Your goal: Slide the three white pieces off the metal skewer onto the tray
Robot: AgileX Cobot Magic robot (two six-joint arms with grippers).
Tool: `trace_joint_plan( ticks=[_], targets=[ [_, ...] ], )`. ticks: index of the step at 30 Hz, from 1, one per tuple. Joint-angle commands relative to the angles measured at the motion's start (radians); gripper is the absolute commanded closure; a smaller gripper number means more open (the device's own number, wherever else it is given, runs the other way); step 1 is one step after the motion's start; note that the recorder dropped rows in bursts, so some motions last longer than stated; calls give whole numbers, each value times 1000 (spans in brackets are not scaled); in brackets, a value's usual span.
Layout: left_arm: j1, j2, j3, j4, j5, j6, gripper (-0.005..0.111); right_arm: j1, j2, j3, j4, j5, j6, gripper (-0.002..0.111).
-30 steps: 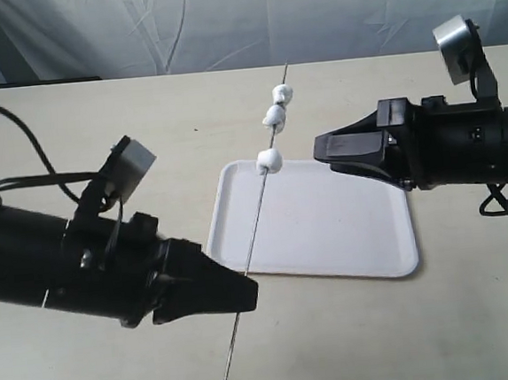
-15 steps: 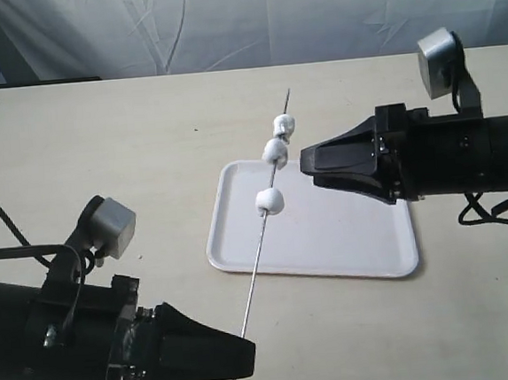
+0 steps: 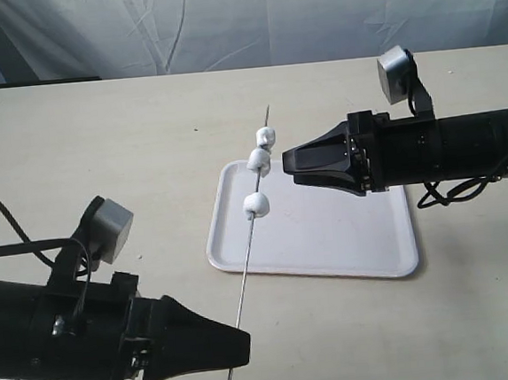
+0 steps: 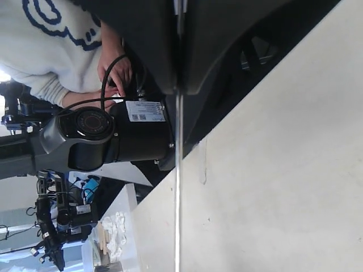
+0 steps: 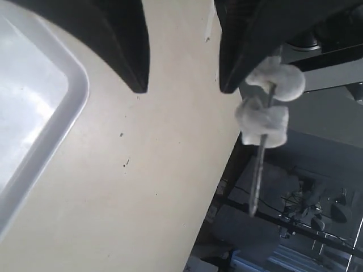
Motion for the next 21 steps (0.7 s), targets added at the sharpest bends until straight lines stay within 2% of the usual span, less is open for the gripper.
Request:
trace_joint_plan(
  ticks=[1, 14, 21],
  targets=[
    [0, -5, 6, -17, -29, -17, 107, -1, 1, -45, 3, 15, 13, 69],
    [0, -5, 6, -17, 3, -19, 107, 2, 1, -85, 3, 15, 64, 69],
    [0, -5, 6, -17, -2, -22, 107, 54, -14, -91, 3, 15, 82, 69]
  ],
)
